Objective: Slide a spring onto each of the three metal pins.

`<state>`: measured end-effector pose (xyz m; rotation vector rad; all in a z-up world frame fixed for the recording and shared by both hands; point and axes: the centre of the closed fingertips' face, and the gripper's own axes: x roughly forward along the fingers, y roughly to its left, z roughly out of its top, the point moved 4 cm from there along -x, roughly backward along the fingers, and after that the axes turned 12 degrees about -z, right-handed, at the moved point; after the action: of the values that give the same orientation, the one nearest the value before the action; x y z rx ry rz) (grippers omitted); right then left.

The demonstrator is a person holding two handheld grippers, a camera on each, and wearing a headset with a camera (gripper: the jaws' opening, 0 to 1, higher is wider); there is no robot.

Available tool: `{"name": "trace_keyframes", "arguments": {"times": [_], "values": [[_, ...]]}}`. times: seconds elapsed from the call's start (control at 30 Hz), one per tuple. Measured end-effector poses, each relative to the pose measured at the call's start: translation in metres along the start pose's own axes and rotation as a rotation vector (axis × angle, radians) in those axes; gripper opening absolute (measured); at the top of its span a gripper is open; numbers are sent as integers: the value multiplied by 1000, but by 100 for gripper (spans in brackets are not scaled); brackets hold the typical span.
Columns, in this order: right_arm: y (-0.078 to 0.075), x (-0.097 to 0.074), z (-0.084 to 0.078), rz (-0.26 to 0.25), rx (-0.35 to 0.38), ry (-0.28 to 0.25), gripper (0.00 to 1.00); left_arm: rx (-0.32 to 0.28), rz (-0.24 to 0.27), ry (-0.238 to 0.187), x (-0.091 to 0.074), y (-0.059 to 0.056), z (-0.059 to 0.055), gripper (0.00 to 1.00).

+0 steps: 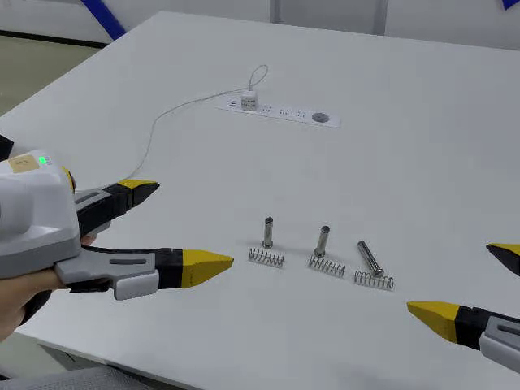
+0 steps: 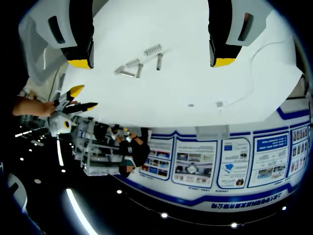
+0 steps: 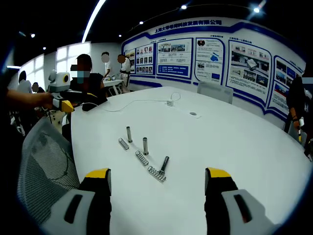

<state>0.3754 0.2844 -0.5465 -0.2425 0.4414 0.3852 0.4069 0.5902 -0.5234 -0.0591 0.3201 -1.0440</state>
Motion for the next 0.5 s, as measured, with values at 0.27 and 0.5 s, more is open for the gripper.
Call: {"name": "trace_keyframes", "arguments": {"times": [0.27, 0.5], "values": [[3, 1, -1, 5, -8, 5, 80, -6, 11, -1, -3, 2, -1, 100], [3, 2, -2, 7, -5, 4, 80, -13, 22, -7, -4, 4, -1, 100]]}}
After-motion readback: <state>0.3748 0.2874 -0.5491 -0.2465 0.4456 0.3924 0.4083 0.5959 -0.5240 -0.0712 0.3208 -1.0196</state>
